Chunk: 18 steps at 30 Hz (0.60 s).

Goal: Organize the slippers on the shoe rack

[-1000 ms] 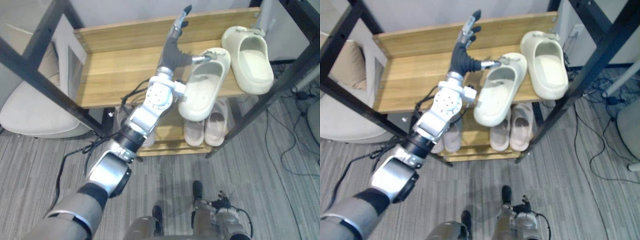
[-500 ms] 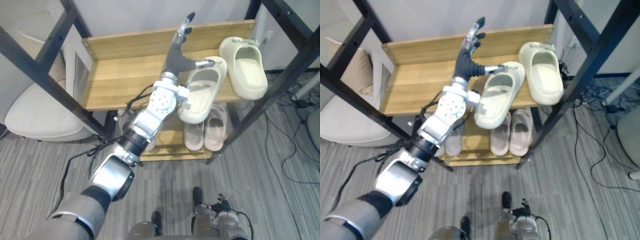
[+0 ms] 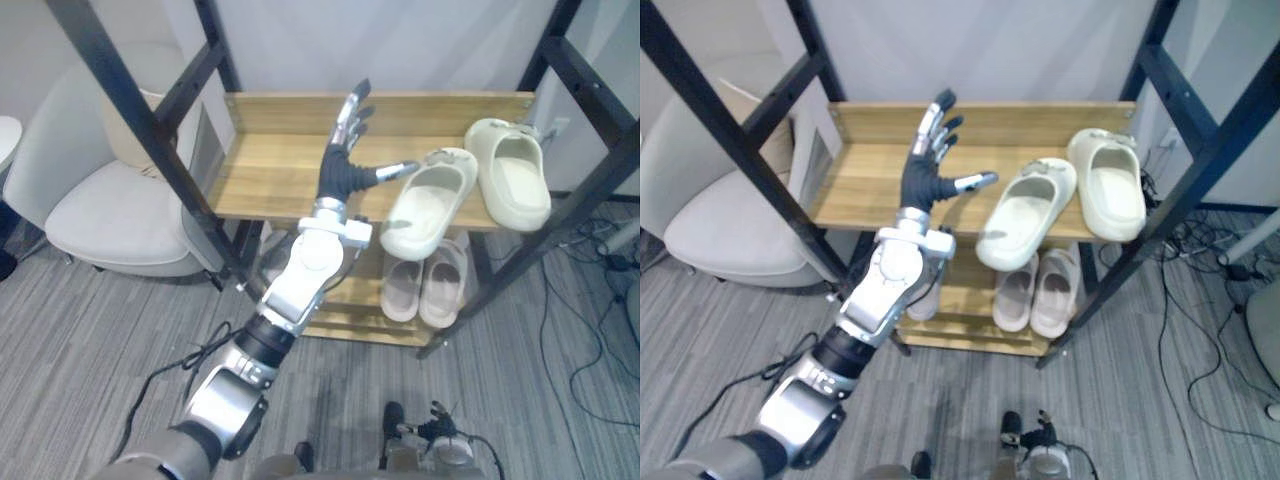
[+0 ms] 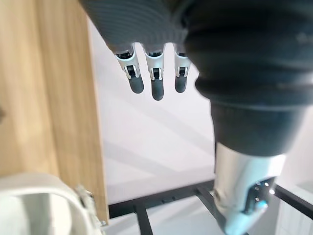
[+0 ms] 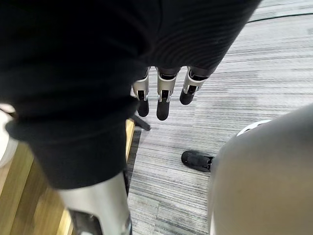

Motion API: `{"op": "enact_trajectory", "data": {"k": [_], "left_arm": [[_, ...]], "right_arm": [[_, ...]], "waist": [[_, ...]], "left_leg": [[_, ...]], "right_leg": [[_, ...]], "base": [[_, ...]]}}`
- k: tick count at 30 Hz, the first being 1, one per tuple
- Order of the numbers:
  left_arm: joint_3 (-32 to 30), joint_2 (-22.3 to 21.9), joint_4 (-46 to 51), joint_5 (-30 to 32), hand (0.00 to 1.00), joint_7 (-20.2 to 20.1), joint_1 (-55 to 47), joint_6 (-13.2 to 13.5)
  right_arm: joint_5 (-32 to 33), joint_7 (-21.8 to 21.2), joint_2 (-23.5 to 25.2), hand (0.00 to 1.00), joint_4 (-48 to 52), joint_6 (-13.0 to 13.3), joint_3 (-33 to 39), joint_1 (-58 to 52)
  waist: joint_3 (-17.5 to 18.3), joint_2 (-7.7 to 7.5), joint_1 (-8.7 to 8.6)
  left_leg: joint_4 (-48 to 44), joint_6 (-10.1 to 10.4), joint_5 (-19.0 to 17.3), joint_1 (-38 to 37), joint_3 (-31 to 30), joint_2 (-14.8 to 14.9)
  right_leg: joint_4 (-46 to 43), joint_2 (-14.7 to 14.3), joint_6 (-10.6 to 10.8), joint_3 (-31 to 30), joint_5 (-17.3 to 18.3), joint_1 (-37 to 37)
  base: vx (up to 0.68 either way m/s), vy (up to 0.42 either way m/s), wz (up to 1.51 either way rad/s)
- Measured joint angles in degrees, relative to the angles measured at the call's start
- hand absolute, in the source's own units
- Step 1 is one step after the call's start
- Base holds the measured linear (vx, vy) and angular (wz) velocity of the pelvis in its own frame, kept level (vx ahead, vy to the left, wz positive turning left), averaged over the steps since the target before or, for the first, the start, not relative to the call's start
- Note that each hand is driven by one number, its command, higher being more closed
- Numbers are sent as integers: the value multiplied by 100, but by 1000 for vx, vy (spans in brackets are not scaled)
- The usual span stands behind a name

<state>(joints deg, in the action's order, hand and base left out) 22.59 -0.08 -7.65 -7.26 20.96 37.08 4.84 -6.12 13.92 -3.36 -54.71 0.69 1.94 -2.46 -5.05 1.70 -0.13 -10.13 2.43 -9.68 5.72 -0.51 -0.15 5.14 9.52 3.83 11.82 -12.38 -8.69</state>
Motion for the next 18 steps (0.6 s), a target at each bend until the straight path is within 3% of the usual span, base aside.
{"op": "enact_trajectory", "data": {"k": [18], "left_arm": [[836,-445,-146,-202,0,-398,-508,-18]], "right_arm": [[-2,97,180,0,222,-35,-290,-132]], "waist": [[138,-231,74]], "left_leg": [[12,83,93,12,-316,81]], "right_leg": [[0,-26,-71,400,101,176]], "base": [[2,-11,10]]}}
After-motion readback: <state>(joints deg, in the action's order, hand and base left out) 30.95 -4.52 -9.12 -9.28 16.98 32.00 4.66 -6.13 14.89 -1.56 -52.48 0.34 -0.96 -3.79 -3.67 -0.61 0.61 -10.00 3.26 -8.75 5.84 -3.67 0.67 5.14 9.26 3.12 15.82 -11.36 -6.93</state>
